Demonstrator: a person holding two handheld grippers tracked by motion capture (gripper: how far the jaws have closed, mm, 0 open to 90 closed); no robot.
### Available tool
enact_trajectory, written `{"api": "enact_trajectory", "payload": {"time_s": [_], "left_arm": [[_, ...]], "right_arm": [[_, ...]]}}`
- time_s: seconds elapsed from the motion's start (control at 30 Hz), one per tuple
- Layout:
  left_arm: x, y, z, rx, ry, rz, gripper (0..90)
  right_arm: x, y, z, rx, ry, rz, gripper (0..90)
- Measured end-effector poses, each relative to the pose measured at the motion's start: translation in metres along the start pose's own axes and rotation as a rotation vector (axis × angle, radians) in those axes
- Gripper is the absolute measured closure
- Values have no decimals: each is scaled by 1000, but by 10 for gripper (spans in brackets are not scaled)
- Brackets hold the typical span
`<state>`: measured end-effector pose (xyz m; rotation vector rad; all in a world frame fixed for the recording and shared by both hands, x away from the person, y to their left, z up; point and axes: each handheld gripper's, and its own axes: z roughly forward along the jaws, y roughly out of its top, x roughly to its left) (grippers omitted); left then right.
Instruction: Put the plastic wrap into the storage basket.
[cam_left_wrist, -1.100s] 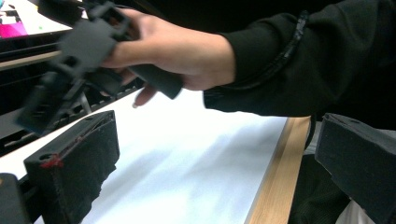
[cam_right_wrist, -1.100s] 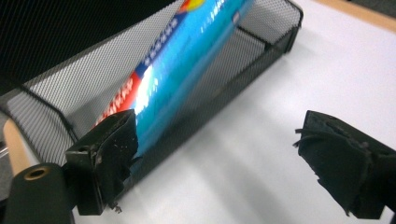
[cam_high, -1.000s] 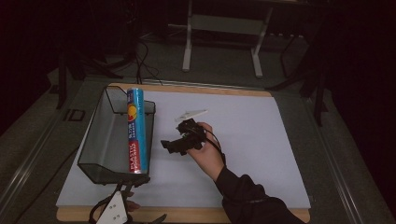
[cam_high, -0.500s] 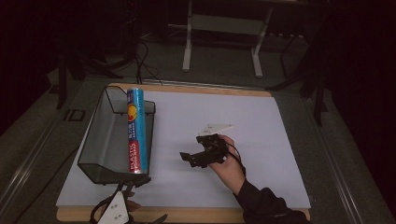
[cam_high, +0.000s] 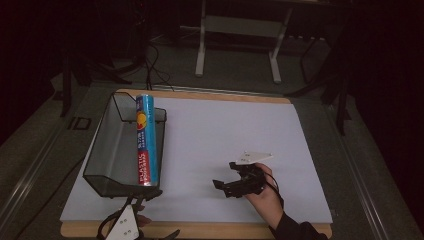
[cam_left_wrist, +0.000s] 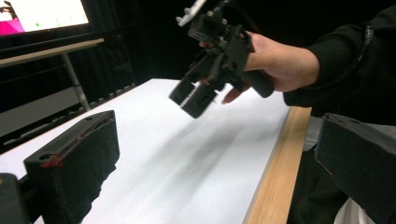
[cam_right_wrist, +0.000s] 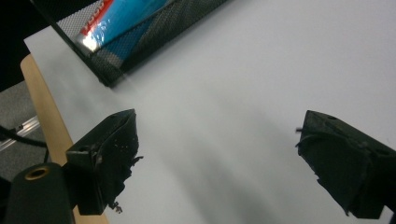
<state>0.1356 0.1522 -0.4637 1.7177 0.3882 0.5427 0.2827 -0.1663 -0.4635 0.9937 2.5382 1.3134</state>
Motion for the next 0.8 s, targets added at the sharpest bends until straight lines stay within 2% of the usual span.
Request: {"api": "enact_trajectory", "payload": {"time_s": [0.13,0.27,0.5,0.8], "left_arm": [[0,0,1,2,0,2,6],[0,0,1,4,0,2,6],[0,0,0,7,-3,3,6],[0,-1,0,9,-5,3,6]], "right_arm": [[-6,-11,-9,-15,6,32,119],[-10,-21,-15,-41,16,42,119],[-14,-30,-21,-63,0,17,119],[-13,-33,-12,-35,-15,-20,119]]}}
